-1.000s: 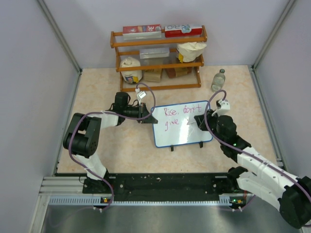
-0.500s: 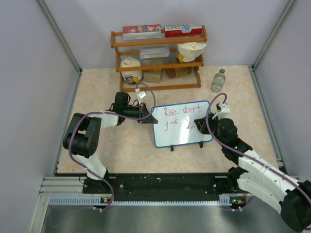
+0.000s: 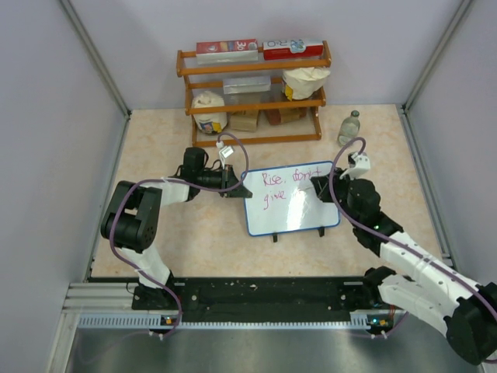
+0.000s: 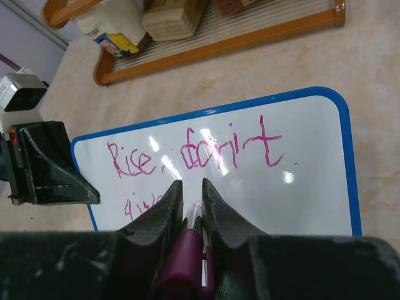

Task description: Write a sentence on the whiteboard

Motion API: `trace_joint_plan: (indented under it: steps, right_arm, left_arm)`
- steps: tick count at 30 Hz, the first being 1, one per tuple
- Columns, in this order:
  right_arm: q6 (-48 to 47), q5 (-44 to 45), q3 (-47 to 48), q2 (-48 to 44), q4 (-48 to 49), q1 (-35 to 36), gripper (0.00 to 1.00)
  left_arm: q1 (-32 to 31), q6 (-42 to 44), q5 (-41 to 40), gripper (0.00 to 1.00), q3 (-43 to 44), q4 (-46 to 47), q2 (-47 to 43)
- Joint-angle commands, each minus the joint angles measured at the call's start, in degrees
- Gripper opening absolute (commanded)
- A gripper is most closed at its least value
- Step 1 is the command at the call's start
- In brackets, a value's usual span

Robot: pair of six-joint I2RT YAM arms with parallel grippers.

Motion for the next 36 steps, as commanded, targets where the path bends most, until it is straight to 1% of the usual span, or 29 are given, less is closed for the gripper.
trace_joint_plan:
  steps: [1, 14, 28, 36]
  right_arm:
    - [-1.2, 2.2, 2.2, 1.7, 2.8, -0.8, 0.00]
    - [-1.6, 3.4, 1.1, 4.0, 3.9, -1.1, 0.00]
    - [-2.6, 5.5, 0.6, 2.0, 1.4, -1.3, 0.00]
    - [-2.6, 5.2, -0.3, 0.5, -0.2, -1.3, 0.00]
  left_arm:
    - [-0.6, 4.2, -6.0, 0.00, -2.0, -1.6, 0.4]
    - [-0.6, 4.2, -5.9, 0.00, -2.0, -1.6, 0.5]
    - [-0.6, 4.2, -6.0, 0.00, -2.0, -1.6, 0.4]
    - [-0.6, 4.2, -6.0, 0.00, -2.0, -1.7, 0.4]
